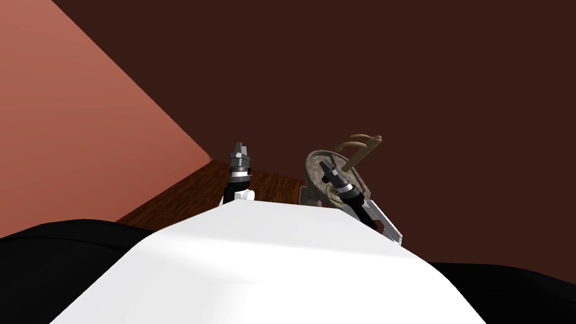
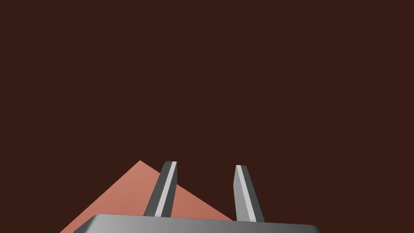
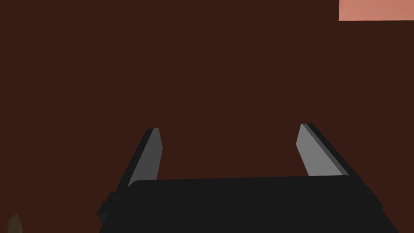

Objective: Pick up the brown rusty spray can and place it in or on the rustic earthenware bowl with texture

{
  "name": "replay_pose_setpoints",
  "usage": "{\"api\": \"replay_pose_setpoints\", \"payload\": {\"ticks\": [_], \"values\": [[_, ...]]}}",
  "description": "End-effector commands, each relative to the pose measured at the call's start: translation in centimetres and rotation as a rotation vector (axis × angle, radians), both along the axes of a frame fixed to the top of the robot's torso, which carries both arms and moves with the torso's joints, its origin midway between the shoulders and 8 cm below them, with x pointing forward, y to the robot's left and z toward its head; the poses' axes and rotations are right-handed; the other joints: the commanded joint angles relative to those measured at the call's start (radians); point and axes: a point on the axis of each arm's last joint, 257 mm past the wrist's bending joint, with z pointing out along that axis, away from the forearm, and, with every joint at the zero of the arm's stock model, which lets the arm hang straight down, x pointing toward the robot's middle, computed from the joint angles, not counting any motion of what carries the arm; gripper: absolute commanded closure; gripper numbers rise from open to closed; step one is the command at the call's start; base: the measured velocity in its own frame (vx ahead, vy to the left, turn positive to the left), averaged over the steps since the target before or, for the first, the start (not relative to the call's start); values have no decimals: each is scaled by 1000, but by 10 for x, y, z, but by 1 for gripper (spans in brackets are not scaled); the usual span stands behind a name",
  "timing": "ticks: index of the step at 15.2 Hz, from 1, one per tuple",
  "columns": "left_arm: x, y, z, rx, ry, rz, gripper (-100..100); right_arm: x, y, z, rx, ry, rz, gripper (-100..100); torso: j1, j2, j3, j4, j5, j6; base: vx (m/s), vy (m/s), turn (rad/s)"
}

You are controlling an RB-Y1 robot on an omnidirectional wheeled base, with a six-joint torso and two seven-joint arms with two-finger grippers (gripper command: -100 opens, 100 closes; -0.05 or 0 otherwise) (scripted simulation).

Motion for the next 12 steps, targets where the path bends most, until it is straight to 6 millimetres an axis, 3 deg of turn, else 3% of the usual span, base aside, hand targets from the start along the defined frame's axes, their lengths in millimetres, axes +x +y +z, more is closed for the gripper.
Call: {"api": "replay_pose_setpoints", "payload": {"ticks": [1,12], "values": [[0,0,0,0,0,0,0,5,-3,-16,-99,11,-6,-100,0,0,0,0,0,0,12,-61,75],[0,0,0,0,0,0,0,17,-27,-72,-453,33,-27,-100,1,0,0,0,0,0,16,-58,68]]}}
